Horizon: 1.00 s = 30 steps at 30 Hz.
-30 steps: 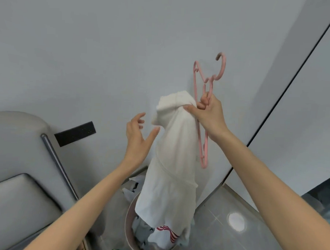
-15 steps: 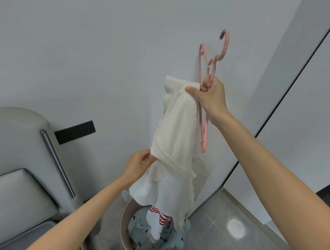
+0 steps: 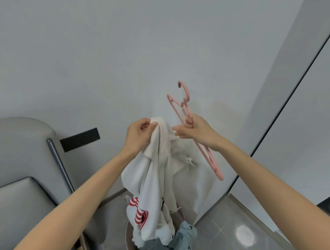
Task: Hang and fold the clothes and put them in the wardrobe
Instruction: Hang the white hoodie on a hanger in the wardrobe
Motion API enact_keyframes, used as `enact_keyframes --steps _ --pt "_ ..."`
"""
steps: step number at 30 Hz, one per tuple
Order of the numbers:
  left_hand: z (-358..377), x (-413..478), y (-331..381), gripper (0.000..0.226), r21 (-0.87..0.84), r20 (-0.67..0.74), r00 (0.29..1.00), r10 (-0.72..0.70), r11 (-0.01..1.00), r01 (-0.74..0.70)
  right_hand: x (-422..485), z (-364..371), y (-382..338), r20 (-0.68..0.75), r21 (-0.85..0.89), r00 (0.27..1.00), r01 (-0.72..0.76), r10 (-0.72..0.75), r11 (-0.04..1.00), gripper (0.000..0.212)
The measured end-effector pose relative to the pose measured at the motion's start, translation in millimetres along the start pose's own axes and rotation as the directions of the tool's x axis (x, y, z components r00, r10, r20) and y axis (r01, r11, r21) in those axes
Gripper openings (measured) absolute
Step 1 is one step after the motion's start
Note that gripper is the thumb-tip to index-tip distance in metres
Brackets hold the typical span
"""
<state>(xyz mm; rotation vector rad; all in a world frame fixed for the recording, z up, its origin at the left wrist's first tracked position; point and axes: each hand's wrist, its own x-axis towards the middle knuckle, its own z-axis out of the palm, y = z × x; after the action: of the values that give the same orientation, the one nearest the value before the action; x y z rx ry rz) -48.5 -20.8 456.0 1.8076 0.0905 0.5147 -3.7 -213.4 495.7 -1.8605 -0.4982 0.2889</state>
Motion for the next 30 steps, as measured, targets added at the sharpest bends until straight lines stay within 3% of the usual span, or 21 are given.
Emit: enact_keyframes --steps 5,8,12,15,20,22,25,30 --pt "-1.4 13.9 10.1 0.019 -0.097 0.035 0.997 -0.073 0.992 0.076 -25.3 30.6 23.6 -0.065 0.023 0.998 -0.022 0.023 0.999 0.046" --pt "-0.9 16.2 26.4 0.017 -0.161 0.052 0.997 -0.052 0.985 0.060 -32.6 52.6 33.1 -0.121 0.045 0.992 -0.020 0.025 0.999 0.058" --pt "-5.5 20.6 45.8 0.021 -0.190 0.104 0.995 -0.002 0.982 0.021 -27.7 69.2 39.9 -0.280 0.115 0.959 -0.011 0.043 0.993 0.053" --pt "-14.6 28.2 54.4 0.019 -0.165 0.082 0.995 0.058 0.985 -0.044 -23.6 72.9 36.2 -0.345 0.127 0.939 0.025 0.020 0.992 0.048" --pt "-36.4 46.2 46.4 0.021 -0.064 -0.027 0.999 0.024 0.998 -0.026 -14.8 60.6 1.8 -0.296 0.113 0.950 0.134 -0.096 0.984 0.048" --pt "-48.5 51.2 34.1 0.013 -0.007 0.000 1.000 -0.030 1.000 0.030 -5.1 55.3 -16.1 -0.305 0.131 0.945 0.166 -0.119 0.977 0.049" --pt "-64.4 41.8 17.6 0.028 0.107 0.081 0.994 -0.080 0.992 0.071 15.3 48.4 -42.5 -0.348 0.124 0.927 0.195 -0.142 0.973 0.050" --pt "-63.0 2.7 -5.7 0.030 0.157 0.017 0.997 0.076 0.985 -0.078 47.5 36.2 -81.3 -0.396 0.145 0.901 0.254 -0.180 0.956 0.051"
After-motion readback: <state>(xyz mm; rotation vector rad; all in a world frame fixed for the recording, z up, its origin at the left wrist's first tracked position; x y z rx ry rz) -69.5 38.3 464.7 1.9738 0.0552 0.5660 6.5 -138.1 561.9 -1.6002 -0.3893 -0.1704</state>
